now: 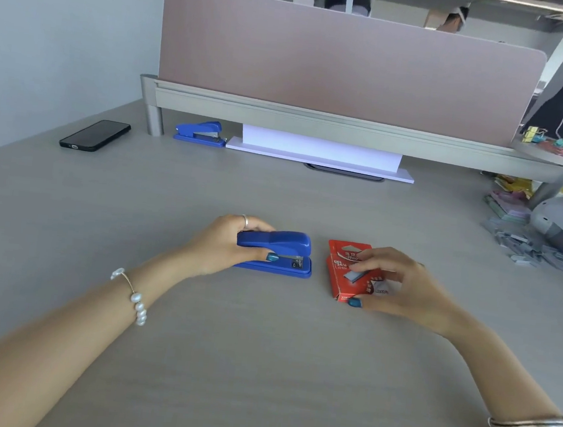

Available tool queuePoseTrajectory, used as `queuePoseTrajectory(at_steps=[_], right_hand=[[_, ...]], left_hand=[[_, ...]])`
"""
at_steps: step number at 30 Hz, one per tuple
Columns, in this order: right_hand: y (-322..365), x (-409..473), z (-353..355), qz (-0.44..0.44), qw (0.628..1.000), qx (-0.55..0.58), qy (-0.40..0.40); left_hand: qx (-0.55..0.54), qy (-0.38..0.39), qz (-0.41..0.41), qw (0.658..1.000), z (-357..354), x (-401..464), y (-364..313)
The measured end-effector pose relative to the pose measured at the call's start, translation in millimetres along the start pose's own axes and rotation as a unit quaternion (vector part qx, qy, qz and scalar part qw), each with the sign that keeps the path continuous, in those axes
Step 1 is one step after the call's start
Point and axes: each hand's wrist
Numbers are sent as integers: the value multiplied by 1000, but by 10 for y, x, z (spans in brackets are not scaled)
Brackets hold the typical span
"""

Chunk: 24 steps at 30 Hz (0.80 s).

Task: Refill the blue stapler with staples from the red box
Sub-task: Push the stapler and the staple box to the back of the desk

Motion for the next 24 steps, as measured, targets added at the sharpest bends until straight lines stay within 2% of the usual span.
queuePoseTrajectory(at_steps=[8, 11, 16, 24], right_hand=[[-1, 379, 162, -19, 999, 38, -9], [-67, 696, 353, -32, 998, 39, -44], [-253, 1280, 557, -66, 988, 70, -121], [-555, 1967, 712, -94, 986, 50, -127]], left_hand=[[-24, 9, -11, 1000, 98, 412, 87], [-21, 11, -26, 999, 201, 750, 33], [-36, -34, -47, 998, 323, 1401, -23], [-33, -14, -24, 999, 331, 2215, 214]])
Point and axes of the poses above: each hand's wrist, its own x-axis towards the middle knuckle, its own z-axis out of the back of the hand, y = z × x, and after that the axes turned 1 degree about -x, right-handed
